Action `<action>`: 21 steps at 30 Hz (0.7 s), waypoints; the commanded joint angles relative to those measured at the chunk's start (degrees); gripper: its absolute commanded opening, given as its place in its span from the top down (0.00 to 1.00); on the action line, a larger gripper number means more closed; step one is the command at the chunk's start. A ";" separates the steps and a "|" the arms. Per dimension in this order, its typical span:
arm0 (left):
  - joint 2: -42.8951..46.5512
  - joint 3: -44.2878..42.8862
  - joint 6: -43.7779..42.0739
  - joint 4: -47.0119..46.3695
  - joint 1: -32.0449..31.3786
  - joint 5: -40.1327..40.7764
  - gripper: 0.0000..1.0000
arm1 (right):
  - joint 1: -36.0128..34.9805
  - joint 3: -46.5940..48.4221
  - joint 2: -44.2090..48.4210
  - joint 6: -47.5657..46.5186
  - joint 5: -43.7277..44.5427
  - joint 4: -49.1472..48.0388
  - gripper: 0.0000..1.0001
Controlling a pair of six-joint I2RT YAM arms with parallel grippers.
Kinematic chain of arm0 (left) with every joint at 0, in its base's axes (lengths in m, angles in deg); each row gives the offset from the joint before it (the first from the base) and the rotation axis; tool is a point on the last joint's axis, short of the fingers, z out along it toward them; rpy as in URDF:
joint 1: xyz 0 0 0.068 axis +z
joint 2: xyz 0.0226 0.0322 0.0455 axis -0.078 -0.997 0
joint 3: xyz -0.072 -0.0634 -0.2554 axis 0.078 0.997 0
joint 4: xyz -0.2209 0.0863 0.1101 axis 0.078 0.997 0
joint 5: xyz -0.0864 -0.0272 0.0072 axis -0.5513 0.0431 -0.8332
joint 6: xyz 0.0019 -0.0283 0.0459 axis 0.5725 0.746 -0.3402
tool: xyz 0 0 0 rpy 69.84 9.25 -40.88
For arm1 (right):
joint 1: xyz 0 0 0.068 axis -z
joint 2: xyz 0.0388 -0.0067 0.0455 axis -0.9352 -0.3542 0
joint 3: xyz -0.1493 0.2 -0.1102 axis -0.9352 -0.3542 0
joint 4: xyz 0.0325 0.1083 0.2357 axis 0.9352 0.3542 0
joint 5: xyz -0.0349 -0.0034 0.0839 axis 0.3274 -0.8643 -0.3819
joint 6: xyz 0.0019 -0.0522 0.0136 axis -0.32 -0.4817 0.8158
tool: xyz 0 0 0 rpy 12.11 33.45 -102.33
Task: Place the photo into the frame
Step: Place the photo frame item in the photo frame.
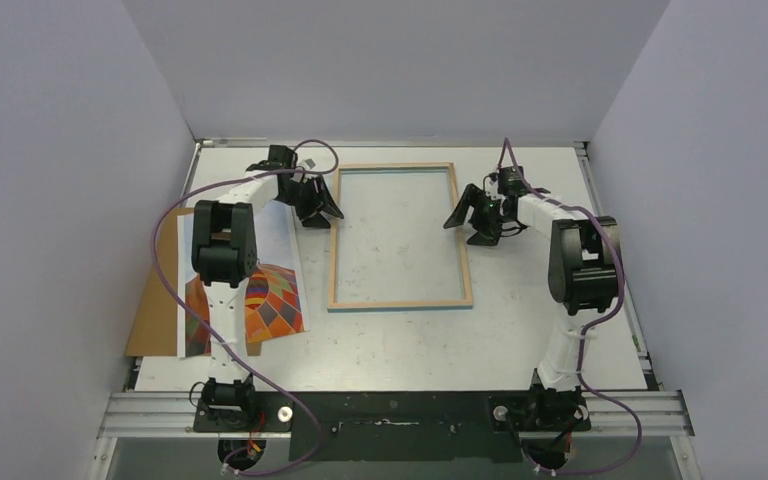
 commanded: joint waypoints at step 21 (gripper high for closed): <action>14.47 21.12 -1.03 1.94 -9.19 10.62 0.42 | 1.31 -13.80 23.10 1.81 17.11 5.04 0.24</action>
